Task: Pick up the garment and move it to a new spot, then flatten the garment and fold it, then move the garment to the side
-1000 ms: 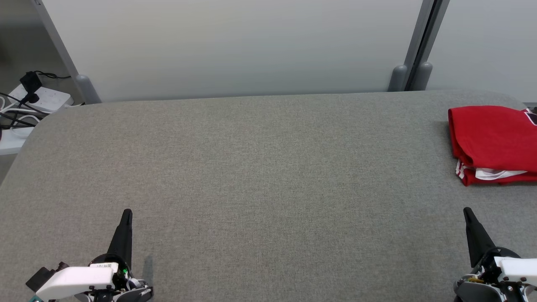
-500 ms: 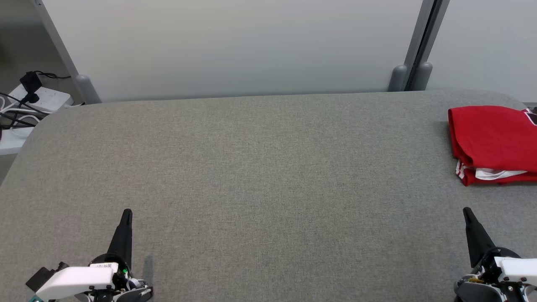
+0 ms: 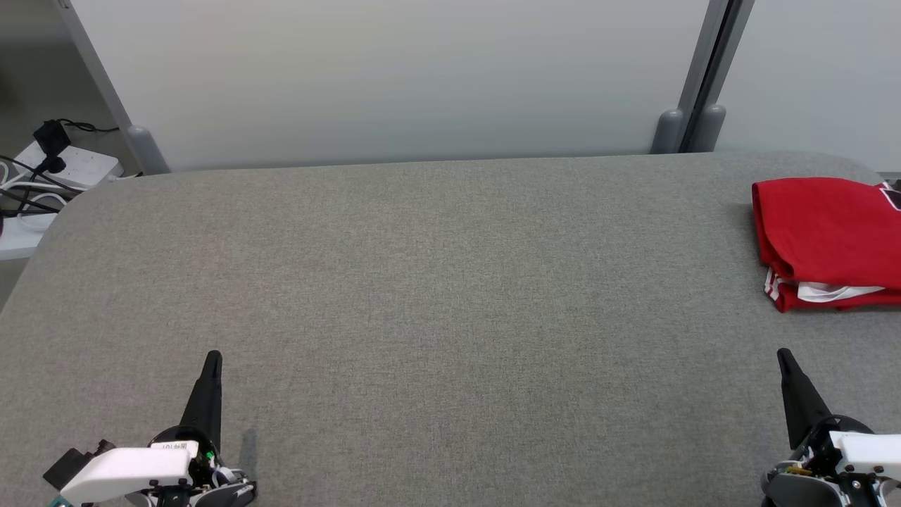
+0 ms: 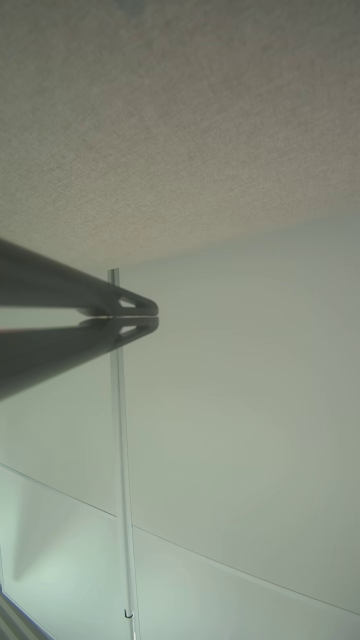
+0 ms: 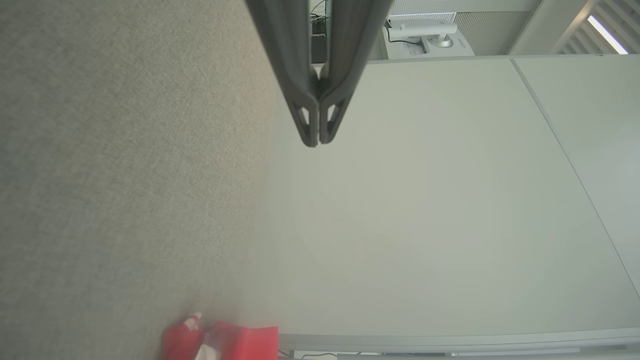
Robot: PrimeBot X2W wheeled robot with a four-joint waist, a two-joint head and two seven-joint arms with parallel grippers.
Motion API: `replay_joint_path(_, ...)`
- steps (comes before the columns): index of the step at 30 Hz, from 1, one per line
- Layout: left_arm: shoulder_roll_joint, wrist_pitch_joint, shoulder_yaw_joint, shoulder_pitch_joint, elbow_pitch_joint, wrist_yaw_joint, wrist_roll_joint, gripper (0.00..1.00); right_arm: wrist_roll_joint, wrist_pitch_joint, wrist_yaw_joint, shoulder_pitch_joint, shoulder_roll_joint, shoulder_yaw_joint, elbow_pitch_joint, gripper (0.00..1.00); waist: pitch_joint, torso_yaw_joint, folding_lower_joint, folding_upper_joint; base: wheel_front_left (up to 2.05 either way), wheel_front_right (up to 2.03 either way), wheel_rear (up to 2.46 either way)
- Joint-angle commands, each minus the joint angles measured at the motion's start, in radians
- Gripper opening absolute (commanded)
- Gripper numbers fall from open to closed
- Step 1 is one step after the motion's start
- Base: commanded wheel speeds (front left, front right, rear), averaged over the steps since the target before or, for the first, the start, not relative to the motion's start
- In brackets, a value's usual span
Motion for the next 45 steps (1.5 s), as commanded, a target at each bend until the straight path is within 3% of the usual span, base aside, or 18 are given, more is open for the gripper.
replay_joint_path(1,0.017,0.006,0.033,-0.056,-0.022,-0.008,-0.005,0.0,-0.005,0.011,0.0,-0.043,-0.01,0.019,-0.025,0.0,0.0,0.0,0.0,0.0,0.0,0.0,0.0)
replay_joint_path(45,0.017,0.006,0.033,-0.056,-0.022,-0.008,-0.005,0.0,-0.012,0.017,0.0,-0.044,-0.004,0.012,-0.025,0.0,0.0,0.0,-0.0001,0.0,0.0,0.0,0.0)
